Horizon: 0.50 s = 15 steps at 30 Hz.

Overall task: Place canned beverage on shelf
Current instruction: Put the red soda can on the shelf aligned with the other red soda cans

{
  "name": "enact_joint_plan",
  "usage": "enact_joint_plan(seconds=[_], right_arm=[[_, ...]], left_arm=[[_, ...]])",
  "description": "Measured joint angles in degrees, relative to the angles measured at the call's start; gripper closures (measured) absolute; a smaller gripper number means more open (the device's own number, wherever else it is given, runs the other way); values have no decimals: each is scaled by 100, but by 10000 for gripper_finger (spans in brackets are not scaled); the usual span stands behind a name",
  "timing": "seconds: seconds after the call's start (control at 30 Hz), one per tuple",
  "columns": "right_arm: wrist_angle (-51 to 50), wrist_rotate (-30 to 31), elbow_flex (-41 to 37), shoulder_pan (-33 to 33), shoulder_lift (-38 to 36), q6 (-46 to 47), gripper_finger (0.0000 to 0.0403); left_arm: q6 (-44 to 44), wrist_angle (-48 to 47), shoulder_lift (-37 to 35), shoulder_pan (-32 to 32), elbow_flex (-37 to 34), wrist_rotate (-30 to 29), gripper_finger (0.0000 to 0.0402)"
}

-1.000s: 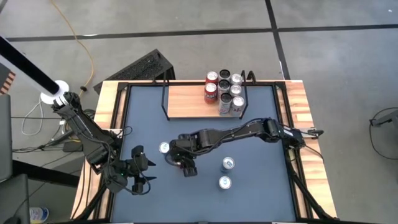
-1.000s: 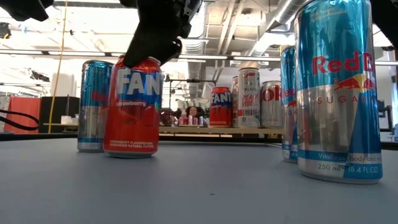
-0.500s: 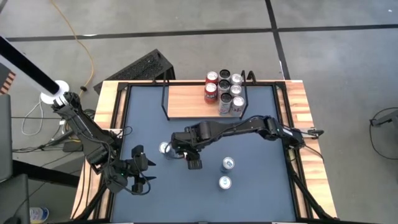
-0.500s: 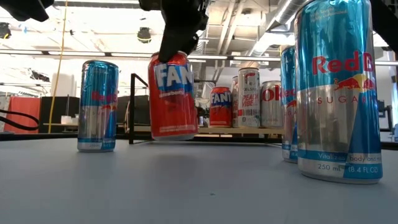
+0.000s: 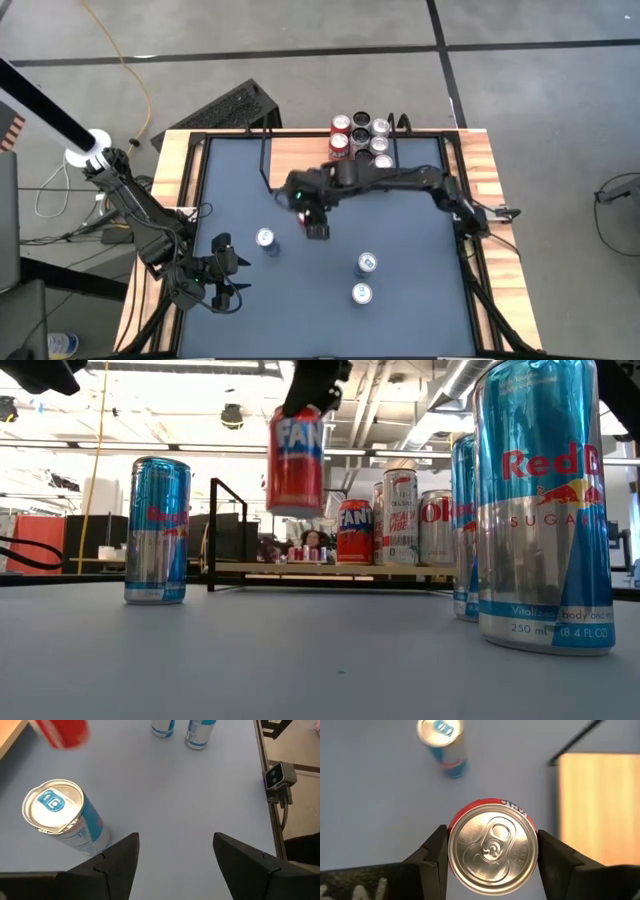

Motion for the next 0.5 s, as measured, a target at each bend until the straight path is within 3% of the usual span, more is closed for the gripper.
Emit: enact_joint_plan(seconds=[0.23, 0.5], right_arm=[[-271, 30, 2, -672, -469, -276, 199], [-470, -26, 0, -1293, -418, -706, 194]], left_arm=[[-21, -2, 0, -2, 0, -135, 157], [-176, -159, -2, 0, 0, -313, 157]])
